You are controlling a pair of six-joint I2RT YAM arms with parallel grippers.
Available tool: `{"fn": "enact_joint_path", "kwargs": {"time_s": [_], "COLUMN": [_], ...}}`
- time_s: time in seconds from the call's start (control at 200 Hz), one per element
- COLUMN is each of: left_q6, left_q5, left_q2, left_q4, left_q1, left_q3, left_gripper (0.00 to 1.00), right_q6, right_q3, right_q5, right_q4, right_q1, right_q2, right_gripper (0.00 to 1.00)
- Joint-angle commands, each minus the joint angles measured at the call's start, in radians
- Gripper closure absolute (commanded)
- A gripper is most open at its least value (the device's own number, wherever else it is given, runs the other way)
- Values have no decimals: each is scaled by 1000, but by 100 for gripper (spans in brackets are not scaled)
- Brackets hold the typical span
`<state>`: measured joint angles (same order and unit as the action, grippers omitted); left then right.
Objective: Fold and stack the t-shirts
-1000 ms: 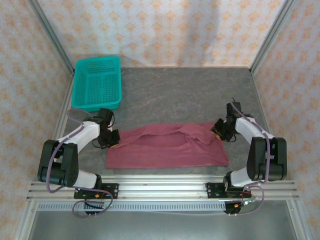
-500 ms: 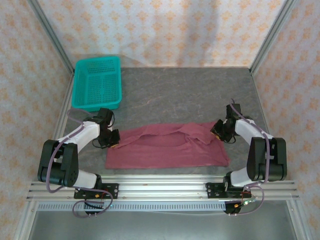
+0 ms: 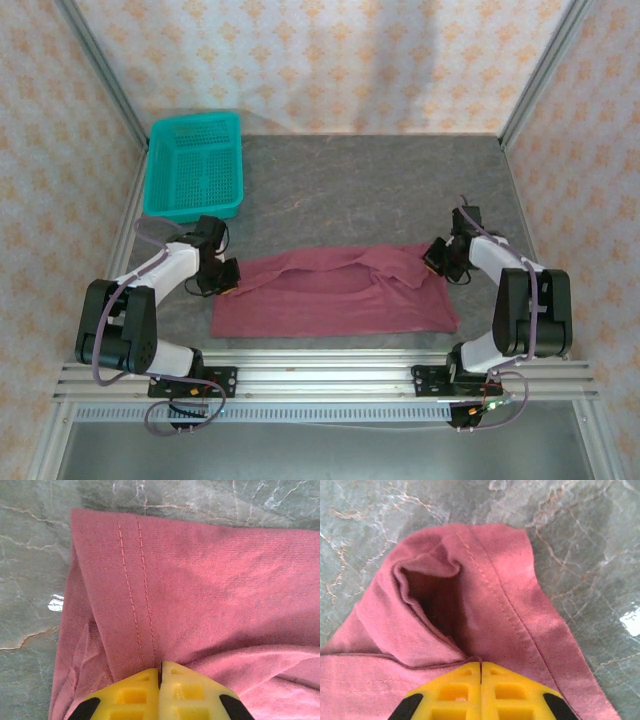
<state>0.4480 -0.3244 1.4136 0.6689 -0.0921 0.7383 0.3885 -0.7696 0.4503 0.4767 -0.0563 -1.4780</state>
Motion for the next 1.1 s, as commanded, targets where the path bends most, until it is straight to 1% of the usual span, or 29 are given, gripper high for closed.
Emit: {"fn": "enact_joint_path", "kwargs": {"time_s": [0.0, 0.15, 0.325, 0.666, 0.816, 0.966, 1.096], "left_q6": [7, 2, -15, -69, -75, -76, -65], "left_q5": [39, 50, 52, 87, 113, 109, 106], "left_q2": [-39, -85, -72, 75, 150, 203, 232], "left_q4": [38, 85, 127, 148, 167, 164, 164], "left_q1": [-5, -6, -6, 9, 22, 29, 32], "left_q3": [45, 131, 253, 458, 553, 616, 639], "left_gripper": [100, 100, 100, 100, 100, 100, 100], "right_q6": [-10, -22, -53, -172, -196, -203, -208], "right_q3": [-54, -118, -209, -484, -583, -626, -639], "right_q5": [-3, 1, 17, 26, 30, 50, 78], "right_q4": [29, 62, 79, 55, 26, -14, -9], "right_q1": [-6, -7, -6, -7, -7, -6, -6], "right_q2": [58, 131, 128, -60, -135, -176, -197], "right_gripper": [100, 100, 100, 100, 100, 100, 100]}}
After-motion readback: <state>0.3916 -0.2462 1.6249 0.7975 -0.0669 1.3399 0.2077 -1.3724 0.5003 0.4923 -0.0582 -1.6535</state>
